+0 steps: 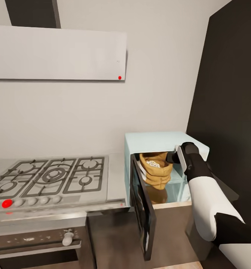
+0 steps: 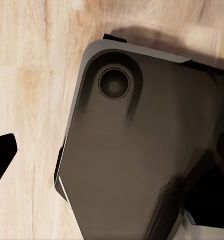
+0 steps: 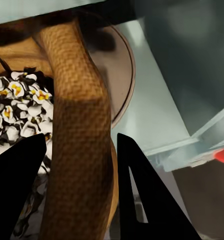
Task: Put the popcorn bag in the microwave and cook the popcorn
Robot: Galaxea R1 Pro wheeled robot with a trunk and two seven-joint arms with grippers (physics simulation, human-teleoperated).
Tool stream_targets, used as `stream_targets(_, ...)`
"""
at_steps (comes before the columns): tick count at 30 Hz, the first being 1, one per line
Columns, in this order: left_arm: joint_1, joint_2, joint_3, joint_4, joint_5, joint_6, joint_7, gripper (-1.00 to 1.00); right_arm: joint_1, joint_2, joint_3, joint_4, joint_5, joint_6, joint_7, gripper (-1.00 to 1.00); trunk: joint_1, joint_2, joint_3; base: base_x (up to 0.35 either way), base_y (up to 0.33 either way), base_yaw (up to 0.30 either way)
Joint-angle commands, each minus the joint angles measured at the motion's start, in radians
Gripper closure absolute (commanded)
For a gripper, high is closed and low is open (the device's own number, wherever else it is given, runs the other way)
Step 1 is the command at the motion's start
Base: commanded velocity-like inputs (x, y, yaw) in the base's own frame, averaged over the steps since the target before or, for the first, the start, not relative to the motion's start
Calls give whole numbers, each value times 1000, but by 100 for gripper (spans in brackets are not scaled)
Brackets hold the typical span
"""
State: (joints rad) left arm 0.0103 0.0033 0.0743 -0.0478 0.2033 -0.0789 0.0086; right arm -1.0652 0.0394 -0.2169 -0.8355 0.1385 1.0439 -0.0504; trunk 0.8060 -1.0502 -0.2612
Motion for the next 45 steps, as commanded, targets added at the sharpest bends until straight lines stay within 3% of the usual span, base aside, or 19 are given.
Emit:
stream_targets(1,0,0,7,-2,-1,-1,1,-100,-1,1,-4,-1,4,3,1,100,0,-1,-1,172,0,0)
stream_targets(20,0,0,7,-2,-1,1,1,-100,19,0,-7,10,4,3,1,100,0,-1,-1,131,0,0)
stream_targets(45,0,0,7,-2,-1,1,1,-100,19,-7,-7,10,3,3,5,100,0,-1,-1,-31,0,0)
